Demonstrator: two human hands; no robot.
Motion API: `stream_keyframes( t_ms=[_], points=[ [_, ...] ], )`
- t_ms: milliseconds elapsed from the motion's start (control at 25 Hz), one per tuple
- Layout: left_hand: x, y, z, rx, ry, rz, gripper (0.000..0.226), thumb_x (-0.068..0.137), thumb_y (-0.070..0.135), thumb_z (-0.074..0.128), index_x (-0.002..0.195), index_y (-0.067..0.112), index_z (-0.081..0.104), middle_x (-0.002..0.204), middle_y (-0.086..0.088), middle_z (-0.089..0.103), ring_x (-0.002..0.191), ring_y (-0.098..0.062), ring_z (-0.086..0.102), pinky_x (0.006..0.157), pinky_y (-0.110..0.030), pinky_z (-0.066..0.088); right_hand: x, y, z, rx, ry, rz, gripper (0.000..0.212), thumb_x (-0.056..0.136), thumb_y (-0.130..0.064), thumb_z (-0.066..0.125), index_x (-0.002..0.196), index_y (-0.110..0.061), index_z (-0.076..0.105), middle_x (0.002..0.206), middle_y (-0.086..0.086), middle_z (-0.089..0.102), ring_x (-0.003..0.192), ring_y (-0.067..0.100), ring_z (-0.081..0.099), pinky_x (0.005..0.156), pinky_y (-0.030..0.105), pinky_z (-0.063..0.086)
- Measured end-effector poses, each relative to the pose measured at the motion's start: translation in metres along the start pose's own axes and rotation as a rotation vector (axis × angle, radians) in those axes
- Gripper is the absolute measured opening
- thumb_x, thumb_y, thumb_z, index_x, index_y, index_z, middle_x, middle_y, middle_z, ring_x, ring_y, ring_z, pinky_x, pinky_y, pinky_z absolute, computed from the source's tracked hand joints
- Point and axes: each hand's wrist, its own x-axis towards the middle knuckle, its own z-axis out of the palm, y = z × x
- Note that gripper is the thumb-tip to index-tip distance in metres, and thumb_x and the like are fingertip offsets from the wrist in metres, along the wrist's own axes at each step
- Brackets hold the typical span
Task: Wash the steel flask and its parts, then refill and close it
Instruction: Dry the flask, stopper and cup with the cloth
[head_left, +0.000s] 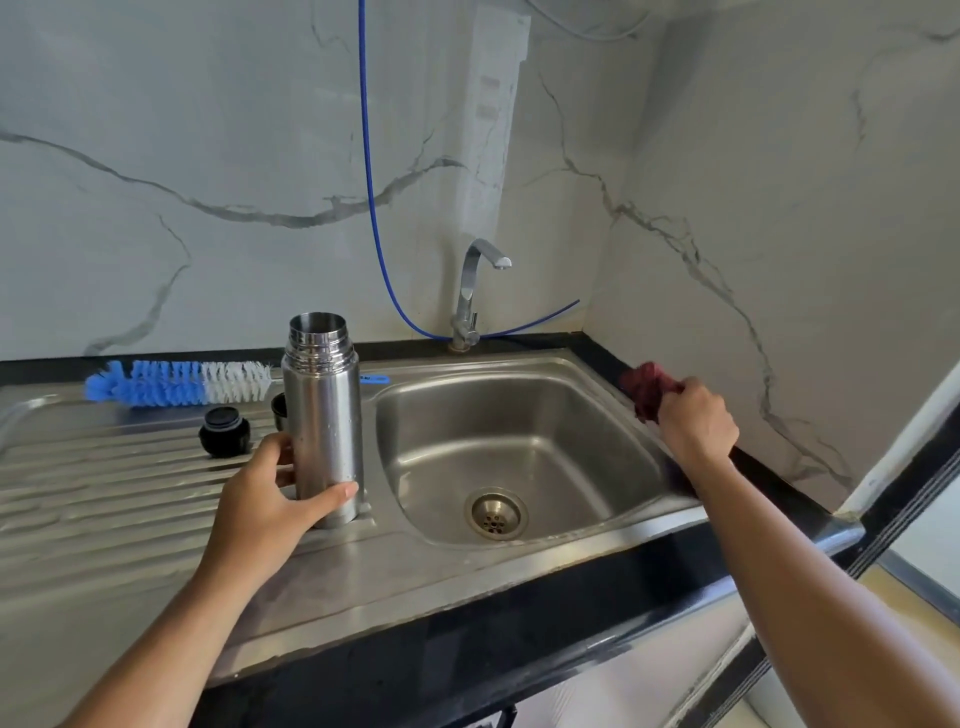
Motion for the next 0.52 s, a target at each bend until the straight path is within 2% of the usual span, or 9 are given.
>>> stream_keyframes(
  t_ms=[120,160,240,320,400,520],
  points=[
    [-0.001,0.004,-0.006,-0.065,0.056,-0.009,0.066,0.069,0.026,0.094,0.121,0.027,0.053,0.111,0.005,0.066,0.093,-0.012,0.065,0.07,-0.018,0.043,-0.015,-0.044,-0.01,0.549,-0.1,0.072,0.02,0.096,-0.025,0.041,0.088,-0.012,0.054,0.077,0.006,0.056,0.068,0.027,0.053,0.066,0.034,0.04],
    [-0.001,0.006,-0.008,-0.11,0.073,-0.015,0.066,0.07,0.026,0.093,0.121,0.029,0.052,0.113,0.007,0.066,0.092,-0.009,0.066,0.069,-0.017,0.045,-0.022,-0.06,-0.01,0.767,-0.171,0.119,0.022,0.096,-0.026,0.041,0.085,-0.013,0.055,0.076,0.008,0.059,0.068,0.027,0.057,0.064,0.035,0.043],
    [0.001,0.011,-0.013,-0.197,0.112,-0.02,0.066,0.072,0.026,0.092,0.124,0.03,0.052,0.114,0.007,0.067,0.093,-0.007,0.068,0.069,-0.02,0.05,-0.04,-0.094,-0.007,1.13,-0.353,0.242,0.026,0.102,-0.024,0.042,0.088,-0.012,0.06,0.079,0.009,0.07,0.073,0.027,0.068,0.07,0.038,0.055],
    [0.01,0.019,-0.017,-0.248,0.136,-0.023,0.069,0.071,0.029,0.093,0.125,0.029,0.051,0.115,0.007,0.067,0.093,-0.008,0.07,0.072,-0.024,0.053,-0.062,-0.13,-0.003,1.304,-0.52,0.349,0.025,0.107,-0.023,0.045,0.095,-0.011,0.064,0.075,0.004,0.077,0.074,0.022,0.072,0.074,0.037,0.058],
    [0.026,0.029,-0.02,-0.282,0.156,-0.023,0.073,0.062,0.042,0.092,0.122,0.03,0.051,0.111,0.008,0.069,0.09,-0.004,0.071,0.076,-0.028,0.056,-0.086,-0.166,0.006,1.409,-0.671,0.419,0.022,0.106,-0.024,0.05,0.099,-0.01,0.065,0.072,0.004,0.078,0.073,0.022,0.074,0.074,0.039,0.057],
    [0.05,0.038,-0.018,-0.322,0.151,-0.033,0.07,0.058,0.046,0.085,0.118,0.031,0.052,0.105,0.008,0.073,0.087,-0.002,0.072,0.081,-0.034,0.059,-0.118,-0.211,0.021,1.534,-0.939,0.433,0.029,0.106,-0.03,0.048,0.098,-0.01,0.068,0.075,0.007,0.077,0.067,0.022,0.074,0.071,0.038,0.055]
  ],
)
